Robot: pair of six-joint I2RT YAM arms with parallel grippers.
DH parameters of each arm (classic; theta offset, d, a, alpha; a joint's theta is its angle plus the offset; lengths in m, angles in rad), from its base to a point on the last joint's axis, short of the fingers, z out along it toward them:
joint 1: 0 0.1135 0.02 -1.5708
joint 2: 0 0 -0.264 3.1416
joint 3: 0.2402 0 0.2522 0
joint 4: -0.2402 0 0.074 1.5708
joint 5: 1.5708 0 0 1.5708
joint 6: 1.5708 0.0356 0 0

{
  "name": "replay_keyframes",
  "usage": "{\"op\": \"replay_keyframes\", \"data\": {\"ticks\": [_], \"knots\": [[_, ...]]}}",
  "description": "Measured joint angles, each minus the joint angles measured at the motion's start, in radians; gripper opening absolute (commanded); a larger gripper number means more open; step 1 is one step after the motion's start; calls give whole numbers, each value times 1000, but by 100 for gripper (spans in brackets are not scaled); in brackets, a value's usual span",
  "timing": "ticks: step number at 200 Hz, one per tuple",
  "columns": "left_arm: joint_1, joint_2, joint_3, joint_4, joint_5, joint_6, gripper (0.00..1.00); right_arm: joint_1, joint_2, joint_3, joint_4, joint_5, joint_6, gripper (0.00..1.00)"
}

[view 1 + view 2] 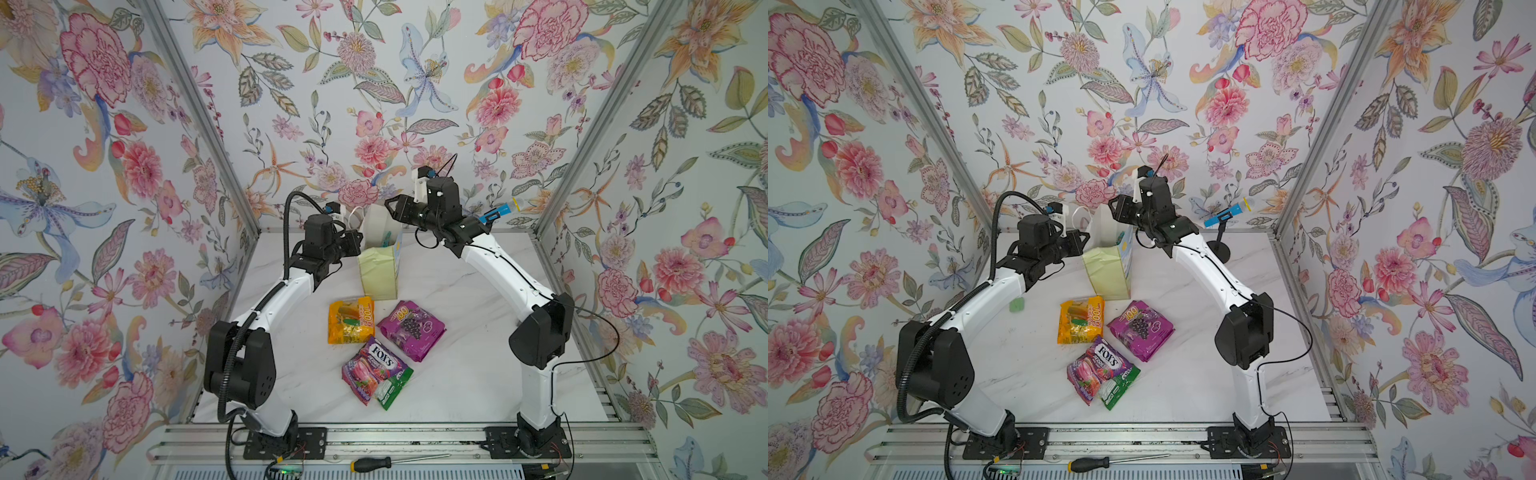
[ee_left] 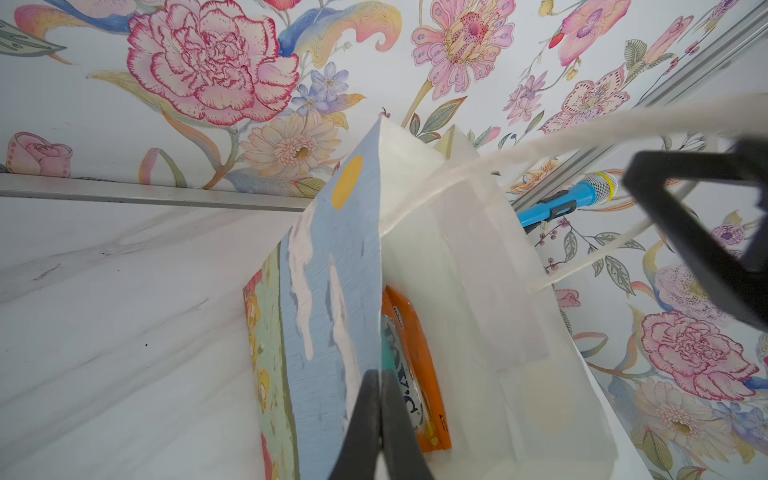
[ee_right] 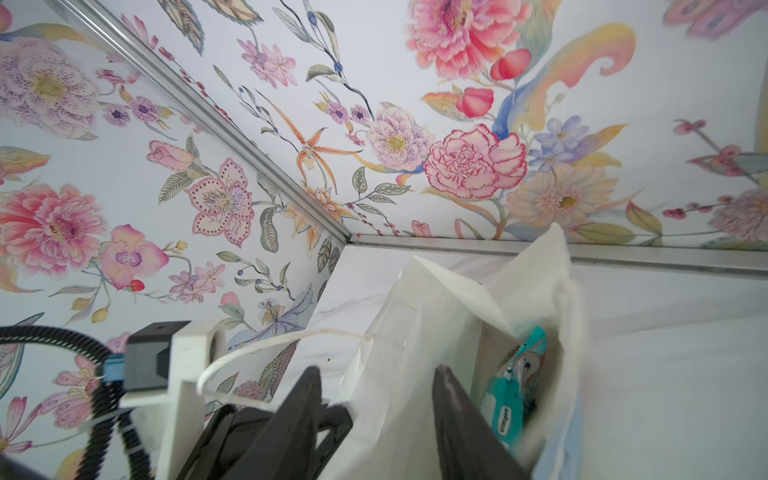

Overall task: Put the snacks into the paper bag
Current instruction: 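Move the right gripper back to the purple FOX'S berries pack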

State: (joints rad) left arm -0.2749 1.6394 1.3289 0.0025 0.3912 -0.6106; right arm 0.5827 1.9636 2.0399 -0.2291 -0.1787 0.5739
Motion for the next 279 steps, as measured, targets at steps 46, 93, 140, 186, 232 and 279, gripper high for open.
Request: {"op": "replay_keyframes", "data": {"ticks": [46,93,140,186,232,279], "knots": [[0,-2,-14,19,2,0,0,21,-364,-487,186,-25,-44,50],[0,-3,-19,25,2,0,0,25,-636,-937,233,6,-17,49],[0,-3,-19,23,0,0,0,111,-678,-1135,204,25,89,46],[0,-3,-19,18,-2,1,0,233,-613,-1225,179,-31,188,46],[0,-6,-19,18,-2,0,0,352,-538,-1230,182,-81,237,46],[0,-7,-20,18,-2,0,0,362,-479,-1263,190,-111,262,47]]}}
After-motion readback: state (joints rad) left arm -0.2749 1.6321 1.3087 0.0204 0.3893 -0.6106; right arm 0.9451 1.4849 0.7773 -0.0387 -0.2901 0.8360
